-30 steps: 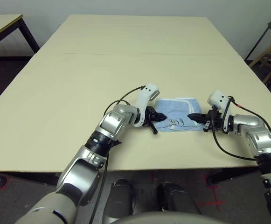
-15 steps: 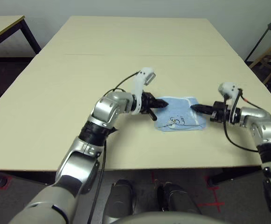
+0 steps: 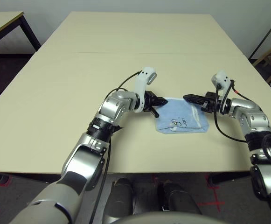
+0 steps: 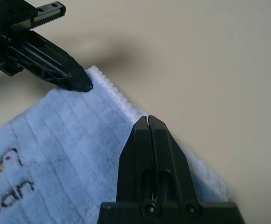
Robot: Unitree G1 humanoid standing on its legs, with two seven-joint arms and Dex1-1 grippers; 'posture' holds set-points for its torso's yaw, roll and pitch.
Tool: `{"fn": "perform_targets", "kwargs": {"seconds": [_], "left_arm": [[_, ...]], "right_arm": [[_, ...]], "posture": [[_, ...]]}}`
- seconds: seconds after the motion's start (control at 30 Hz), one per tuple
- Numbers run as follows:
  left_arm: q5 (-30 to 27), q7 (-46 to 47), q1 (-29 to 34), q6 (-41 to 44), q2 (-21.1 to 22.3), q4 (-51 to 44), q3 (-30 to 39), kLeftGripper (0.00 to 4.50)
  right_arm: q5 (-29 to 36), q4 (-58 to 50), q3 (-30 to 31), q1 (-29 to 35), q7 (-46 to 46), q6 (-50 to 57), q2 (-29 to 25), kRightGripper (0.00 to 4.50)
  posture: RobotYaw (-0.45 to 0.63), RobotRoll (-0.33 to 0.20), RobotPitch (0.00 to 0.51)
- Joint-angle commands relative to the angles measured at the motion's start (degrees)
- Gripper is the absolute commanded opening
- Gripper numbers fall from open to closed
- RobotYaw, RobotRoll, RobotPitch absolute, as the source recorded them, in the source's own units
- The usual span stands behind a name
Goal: Fold the towel and set it aside.
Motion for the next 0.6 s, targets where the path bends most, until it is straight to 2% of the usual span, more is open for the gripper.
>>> {"fn": "perform_targets", "kwargs": {"seconds": [0.03, 0.17, 0.33, 0.57, 0.6], "left_arm": [[2.5, 0.9, -0.3, -2.3, -0.7, 3.5, -1.0, 0.00], [3.9, -0.5, 1.6, -1.7, -0.8, 3.3, -2.7, 0.00], [2.8, -1.6, 3.1, -0.3, -1.2, 0.4, -2.3, 0.00], [-1.7, -3.3, 1.9, 3.1, -1.5, -6.1, 1.3, 0.00], [-2.3, -3.5, 1.6, 3.8, -1.0, -7.2, 1.8, 0.18]], "right_arm": [[-2.3, 2.2, 1.2, 0.6, -0.5, -1.9, -0.1, 0.05], [-4.5, 3.8, 2.3, 2.0, -0.7, -3.4, 0.0, 0.05], [-5.0, 4.2, 2.5, 2.5, -0.4, -3.7, -0.1, 0.05], [-1.7, 2.7, 0.5, 0.9, 1.3, 0.7, 0.0, 0.05], [-0.7, 2.1, -0.2, 0.4, 1.8, 2.4, -0.6, 0.01]], "posture": [[0.08, 0.000, 0.148], [0.09, 0.000, 0.152], [0.09, 0.000, 0.152], [0.10, 0.000, 0.147], [0.10, 0.000, 0.147]]}}
